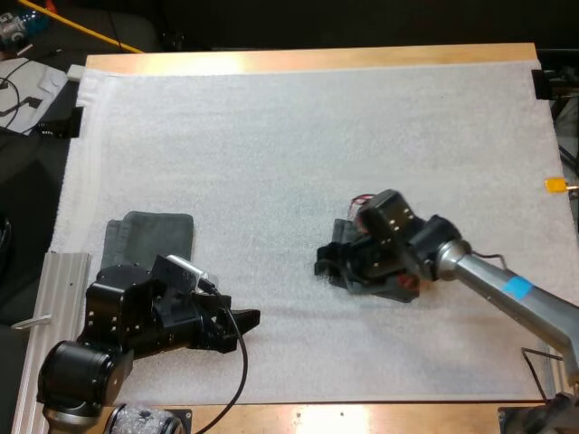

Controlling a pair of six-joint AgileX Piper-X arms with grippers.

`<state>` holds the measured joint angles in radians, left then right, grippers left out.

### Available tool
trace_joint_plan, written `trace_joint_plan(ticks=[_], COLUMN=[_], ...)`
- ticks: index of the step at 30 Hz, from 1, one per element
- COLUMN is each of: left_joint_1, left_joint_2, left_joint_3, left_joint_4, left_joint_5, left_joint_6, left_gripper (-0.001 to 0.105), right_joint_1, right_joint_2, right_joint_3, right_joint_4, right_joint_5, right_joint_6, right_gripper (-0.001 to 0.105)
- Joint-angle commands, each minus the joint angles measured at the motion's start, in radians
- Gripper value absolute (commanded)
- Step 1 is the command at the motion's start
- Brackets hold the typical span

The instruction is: Pick towel from pile, fold and stack

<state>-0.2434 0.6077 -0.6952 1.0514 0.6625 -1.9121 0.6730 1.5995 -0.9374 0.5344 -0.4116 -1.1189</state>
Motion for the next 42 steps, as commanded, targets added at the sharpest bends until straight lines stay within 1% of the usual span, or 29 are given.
trace_joint_plan(ticks=[1, 7, 11, 13, 18, 23, 30, 36, 38, 42], left_joint_1=[-0.001, -0.001, -0.001, -0.002, -0.002, -0.002, -0.002, 0.0, -0.001, -0.001], left_joint_2=[-0.002, -0.004, -0.004, -0.003, -0.006, -0.007, -0.004, -0.003, -0.001, 0.002], left_joint_3=[-0.006, -0.007, -0.006, -0.005, -0.004, -0.004, -0.004, -0.005, -0.004, -0.003], left_joint_4=[-0.004, -0.003, -0.002, -0.001, -0.006, -0.007, -0.013, -0.011, -0.004, -0.009], left_joint_5=[0.005, 0.006, 0.005, 0.005, 0.004, 0.005, 0.004, 0.003, 0.007, 0.008], left_joint_6=[0.006, 0.009, 0.01, 0.006, 0.011, 0.014, 0.019, 0.023, 0.02, 0.022], left_gripper=[0.06, 0.06, 0.06, 0.06, 0.06, 0.06, 0.061, 0.061, 0.06, 0.061], right_joint_1=[0.033, 0.057, 0.055, 0.055, 0.058, 0.06, 0.058, 0.06, 0.059, 0.059], right_joint_2=[0.023, 0.03, -0.028, -0.015, -0.141, -0.283, -0.492, -0.664, -0.654, -0.776], right_joint_3=[-0.003, -0.003, -0.002, -0.002, -0.006, -0.008, -0.007, -0.007, -0.002, -0.001], right_joint_4=[-0.035, -0.033, -0.013, -0.025, 0.01, 0.129, 0.324, 0.44, 0.42, 0.476], right_joint_5=[0.009, 0.032, 0.072, 0.045, 0.113, 0.202, 0.282, 0.313, 0.299, 0.306], right_joint_6=[0.034, 0.042, 0.018, 0.028, -0.001, -0.047, -0.096, -0.105, -0.098, -0.093], right_gripper=[0.066, 0.066, 0.065, 0.065, 0.065, 0.065, 0.065, 0.065, 0.065, 0.065])
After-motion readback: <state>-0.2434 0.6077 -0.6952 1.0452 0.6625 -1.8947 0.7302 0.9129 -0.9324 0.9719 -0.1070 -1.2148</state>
